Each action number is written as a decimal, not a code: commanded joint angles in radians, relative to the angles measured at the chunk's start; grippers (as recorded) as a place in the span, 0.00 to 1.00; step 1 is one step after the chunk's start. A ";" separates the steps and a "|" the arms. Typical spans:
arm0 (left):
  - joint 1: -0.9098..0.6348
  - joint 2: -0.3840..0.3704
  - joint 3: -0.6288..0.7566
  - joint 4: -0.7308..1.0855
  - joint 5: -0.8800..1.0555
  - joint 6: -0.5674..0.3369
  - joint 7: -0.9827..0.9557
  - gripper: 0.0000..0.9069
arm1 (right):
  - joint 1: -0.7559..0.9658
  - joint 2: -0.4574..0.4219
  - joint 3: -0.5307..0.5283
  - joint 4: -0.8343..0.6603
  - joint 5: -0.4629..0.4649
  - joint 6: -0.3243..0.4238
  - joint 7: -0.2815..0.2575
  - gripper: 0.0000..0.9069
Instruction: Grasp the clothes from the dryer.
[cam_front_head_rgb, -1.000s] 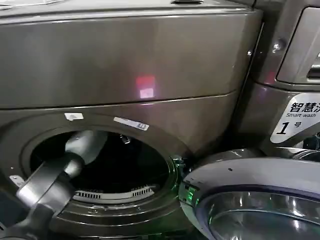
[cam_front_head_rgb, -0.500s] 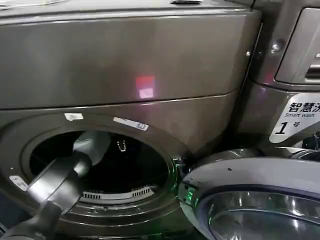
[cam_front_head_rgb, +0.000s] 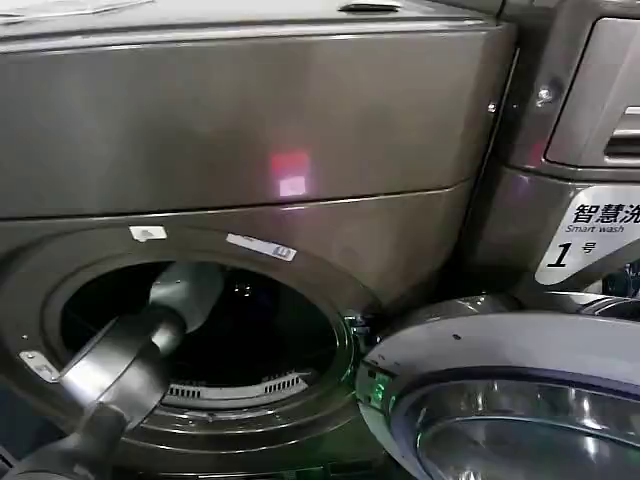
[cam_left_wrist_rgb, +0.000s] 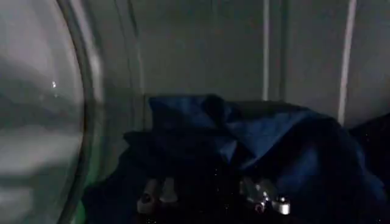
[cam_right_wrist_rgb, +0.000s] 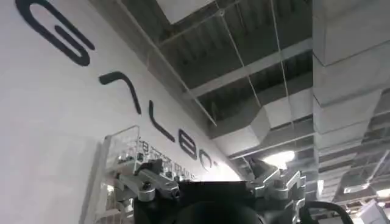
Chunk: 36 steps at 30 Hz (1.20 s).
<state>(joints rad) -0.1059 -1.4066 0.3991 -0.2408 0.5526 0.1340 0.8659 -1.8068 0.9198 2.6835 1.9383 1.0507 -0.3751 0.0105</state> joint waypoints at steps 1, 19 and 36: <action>-0.001 -0.002 0.002 0.005 0.005 -0.002 0.001 0.00 | 0.001 0.003 -0.001 -0.001 0.000 0.000 0.000 1.00; 0.274 0.091 -0.496 -0.508 -0.181 0.045 -0.363 0.00 | 0.025 0.007 -0.026 0.003 -0.002 0.004 0.001 1.00; 0.685 0.001 -0.791 -1.070 -0.721 -0.239 -0.941 0.00 | 0.032 0.010 -0.054 0.011 -0.127 0.021 -0.030 1.00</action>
<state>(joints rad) 0.3949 -1.3875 -0.2906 -1.0610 0.0298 0.0228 0.1580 -1.7777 0.9285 2.6400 1.9405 0.9942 -0.3569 -0.0029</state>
